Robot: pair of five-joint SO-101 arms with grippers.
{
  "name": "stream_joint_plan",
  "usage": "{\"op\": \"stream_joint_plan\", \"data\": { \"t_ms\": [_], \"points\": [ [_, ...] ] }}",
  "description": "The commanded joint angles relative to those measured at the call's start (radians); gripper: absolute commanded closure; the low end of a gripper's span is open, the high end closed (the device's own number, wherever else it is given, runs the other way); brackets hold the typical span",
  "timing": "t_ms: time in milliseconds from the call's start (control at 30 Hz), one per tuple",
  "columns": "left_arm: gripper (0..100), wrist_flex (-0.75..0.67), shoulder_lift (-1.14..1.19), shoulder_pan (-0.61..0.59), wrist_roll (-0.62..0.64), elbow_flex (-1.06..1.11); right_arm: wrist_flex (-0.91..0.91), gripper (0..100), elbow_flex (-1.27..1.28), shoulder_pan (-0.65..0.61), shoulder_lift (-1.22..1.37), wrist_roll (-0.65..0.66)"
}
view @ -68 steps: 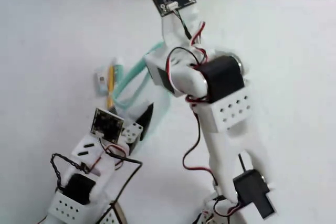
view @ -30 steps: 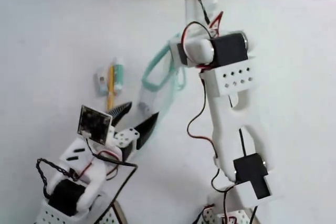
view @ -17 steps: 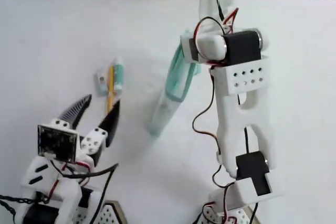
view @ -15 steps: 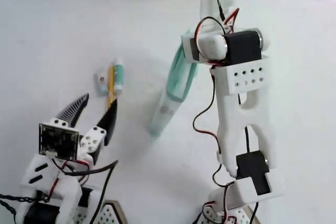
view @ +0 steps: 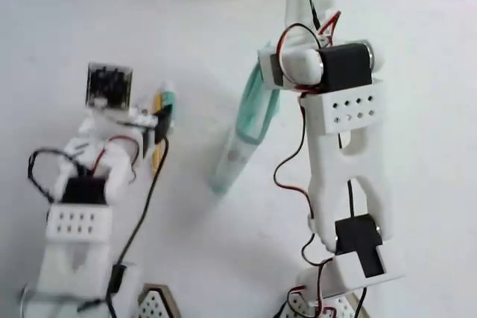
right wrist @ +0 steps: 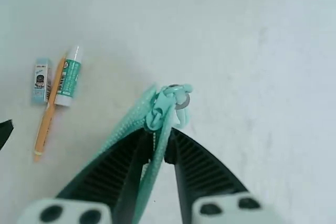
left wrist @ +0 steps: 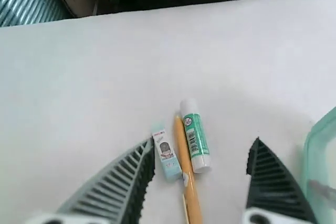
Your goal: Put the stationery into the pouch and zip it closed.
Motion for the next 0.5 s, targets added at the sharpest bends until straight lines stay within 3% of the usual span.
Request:
{"op": "stream_joint_plan", "data": {
  "t_ms": [0,133,267,467],
  "points": [
    [71,-0.092,0.344,0.019,0.012,-0.204,0.001,98.0,-0.046,0.008,-0.025,-0.011],
    [75,-0.169,0.611,0.018,0.012,-0.31,0.001,98.0,-0.046,0.008,-0.031,-0.009],
    [77,-0.15,0.866,0.018,0.012,-0.473,0.001,98.0,-0.046,0.007,-0.031,-0.009],
    [79,0.172,1.167,0.018,0.055,-0.842,-0.005,98.0,-0.041,0.007,-0.024,-0.009]
  ]
}}
